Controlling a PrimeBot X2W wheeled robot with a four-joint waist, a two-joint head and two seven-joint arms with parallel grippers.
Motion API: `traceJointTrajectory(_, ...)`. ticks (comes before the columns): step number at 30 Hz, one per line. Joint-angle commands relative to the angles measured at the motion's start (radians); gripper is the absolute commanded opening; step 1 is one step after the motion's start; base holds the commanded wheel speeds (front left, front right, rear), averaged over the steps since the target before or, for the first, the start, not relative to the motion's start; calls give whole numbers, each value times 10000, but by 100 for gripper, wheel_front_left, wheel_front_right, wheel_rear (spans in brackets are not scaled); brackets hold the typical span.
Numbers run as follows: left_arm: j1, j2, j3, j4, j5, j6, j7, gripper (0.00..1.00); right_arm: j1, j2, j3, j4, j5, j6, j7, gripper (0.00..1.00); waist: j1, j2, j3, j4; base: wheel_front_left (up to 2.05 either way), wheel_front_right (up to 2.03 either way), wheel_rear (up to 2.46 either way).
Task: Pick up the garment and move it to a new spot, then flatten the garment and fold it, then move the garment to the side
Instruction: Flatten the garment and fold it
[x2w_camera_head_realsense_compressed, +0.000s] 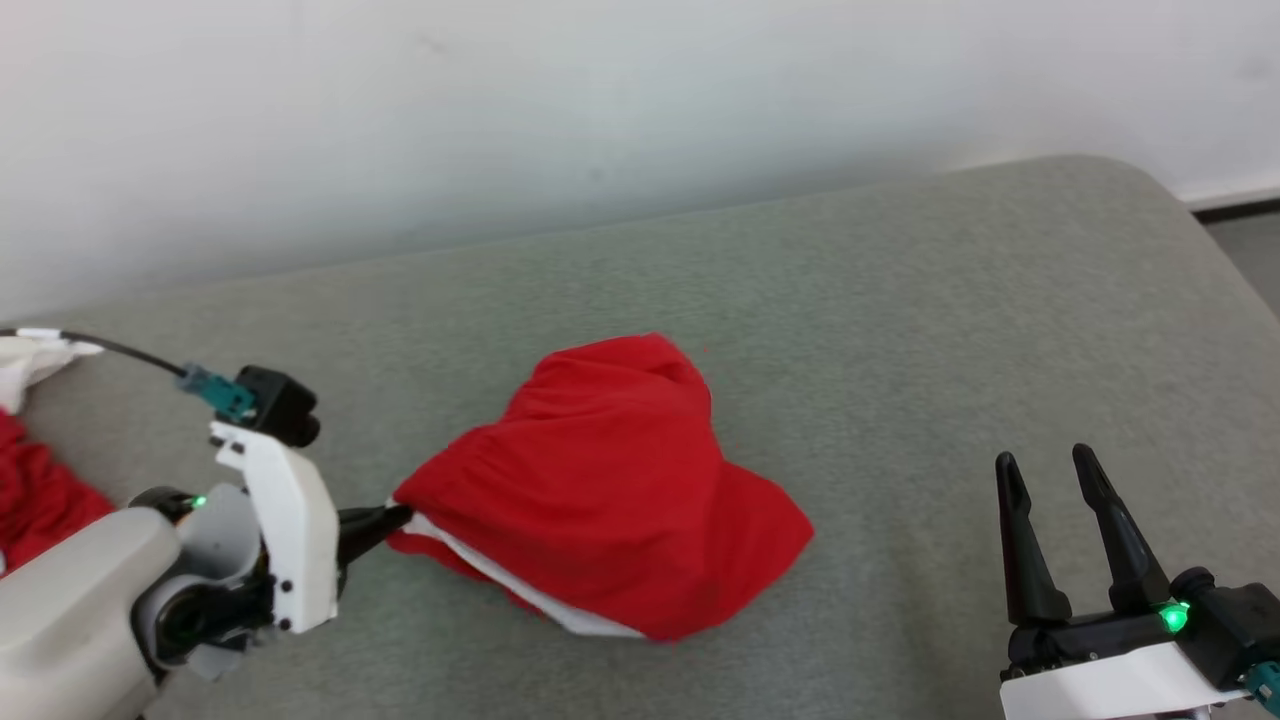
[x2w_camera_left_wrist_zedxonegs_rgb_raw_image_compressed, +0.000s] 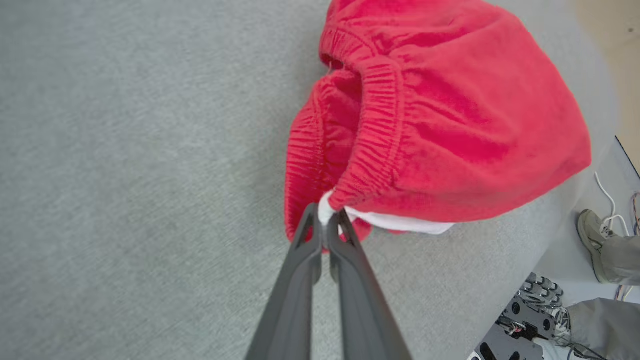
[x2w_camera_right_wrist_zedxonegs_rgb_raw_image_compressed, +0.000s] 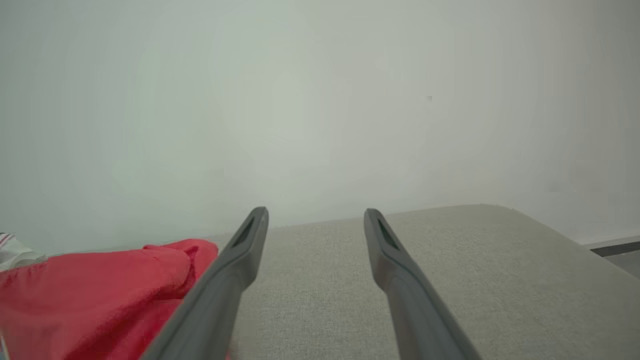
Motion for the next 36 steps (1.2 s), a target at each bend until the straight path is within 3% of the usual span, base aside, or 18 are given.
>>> traceJointTrajectory(1,196,116,15,72,-161,6,-71,0,89,-91,-25,28,-111,-18,8,100,0,0,-158,572,0,0,0)
traceJointTrajectory(8,1057,607,45,405,-476,102,-564,0,234,-198,-80,105,-115,-18,10,100,0,0,-273,1233,0,0,0)
traceJointTrajectory(12,1668,492,15,668,-578,291,-1117,0,228,-243,-64,140,-120,-18,8,100,0,0,-303,1385,0,0,0)
traceJointTrajectory(13,1799,377,62,752,-671,308,-1281,14,216,-259,-54,155,-112,-18,8,100,0,0,-310,1400,0,0,0)
traceJointTrajectory(14,1909,284,90,829,-741,301,-1432,37,204,-271,-43,164,-105,-18,8,100,0,0,-317,1411,0,0,0)
traceJointTrajectory(15,2010,201,119,924,-756,308,-1613,91,200,-287,-27,175,-99,-18,10,100,0,0,-330,1419,0,0,0)
traceJointTrajectory(16,2102,114,152,1030,-762,309,-1798,100,201,-296,-16,184,-91,-18,8,100,0,0,-344,1425,0,0,0)
traceJointTrajectory(21,2328,-165,216,1241,-313,325,-2899,100,264,-373,131,263,-41,-18,8,100,0,0,-461,1394,0,0,0)
traceJointTrajectory(25,2536,-69,436,889,265,808,-4286,100,431,-403,221,301,-5,-18,8,100,0,0,-632,1339,0,0,0)
traceJointTrajectory(31,3184,-69,1051,-300,894,2360,-6128,100,598,-395,289,336,22,-18,8,100,0,0,-841,1378,0,0,0)
traceJointTrajectory(34,3686,-490,1912,-1161,1423,3315,-6331,100,657,-450,289,351,47,-18,8,100,0,0,-957,1452,0,0,0)
traceJointTrajectory(36,4273,-969,3017,-1816,2149,3845,-6327,100,683,-432,288,327,31,-18,10,100,0,0,-993,1501,0,0,0)
